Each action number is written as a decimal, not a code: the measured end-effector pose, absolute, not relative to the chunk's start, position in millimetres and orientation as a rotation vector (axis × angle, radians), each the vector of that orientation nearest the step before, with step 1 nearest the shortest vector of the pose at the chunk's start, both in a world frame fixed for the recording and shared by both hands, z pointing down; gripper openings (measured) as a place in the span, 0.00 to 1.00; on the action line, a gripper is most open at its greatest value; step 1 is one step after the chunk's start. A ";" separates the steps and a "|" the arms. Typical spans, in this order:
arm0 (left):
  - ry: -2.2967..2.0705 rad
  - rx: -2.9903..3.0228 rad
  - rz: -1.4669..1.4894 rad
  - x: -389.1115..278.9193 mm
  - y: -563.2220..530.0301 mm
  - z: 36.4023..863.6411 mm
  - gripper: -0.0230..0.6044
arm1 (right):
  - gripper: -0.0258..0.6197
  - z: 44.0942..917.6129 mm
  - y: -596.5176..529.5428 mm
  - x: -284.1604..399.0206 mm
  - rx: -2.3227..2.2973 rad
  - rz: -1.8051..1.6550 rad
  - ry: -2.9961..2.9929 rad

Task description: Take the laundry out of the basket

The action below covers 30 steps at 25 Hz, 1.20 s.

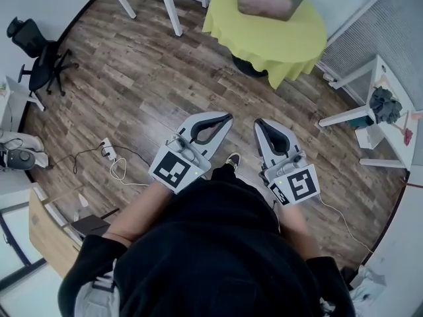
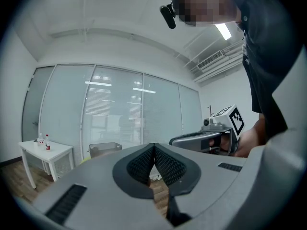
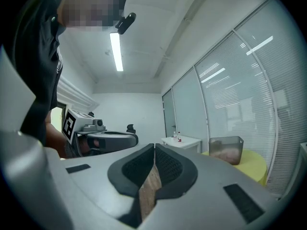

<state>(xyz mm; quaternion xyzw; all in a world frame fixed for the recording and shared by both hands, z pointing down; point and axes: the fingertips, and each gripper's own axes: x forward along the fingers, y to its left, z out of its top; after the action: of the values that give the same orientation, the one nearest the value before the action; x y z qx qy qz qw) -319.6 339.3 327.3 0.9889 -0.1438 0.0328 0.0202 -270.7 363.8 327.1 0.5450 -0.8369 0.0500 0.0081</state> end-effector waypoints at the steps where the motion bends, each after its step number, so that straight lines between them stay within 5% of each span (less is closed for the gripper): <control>1: -0.449 3.067 0.104 -313.1 334.9 327.1 0.05 | 0.08 326.7 359.2 -264.6 1.700 0.155 -2.620; 30: -0.382 3.084 0.110 -196.9 230.0 340.4 0.05 | 0.08 336.6 256.1 -159.8 1.765 0.176 -2.569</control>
<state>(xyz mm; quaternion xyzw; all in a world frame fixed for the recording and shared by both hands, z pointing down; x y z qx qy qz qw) -196.9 230.0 340.4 0.9917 -0.1228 0.0354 0.0161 -159.8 256.1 336.6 0.5654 -0.8229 0.0564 0.0098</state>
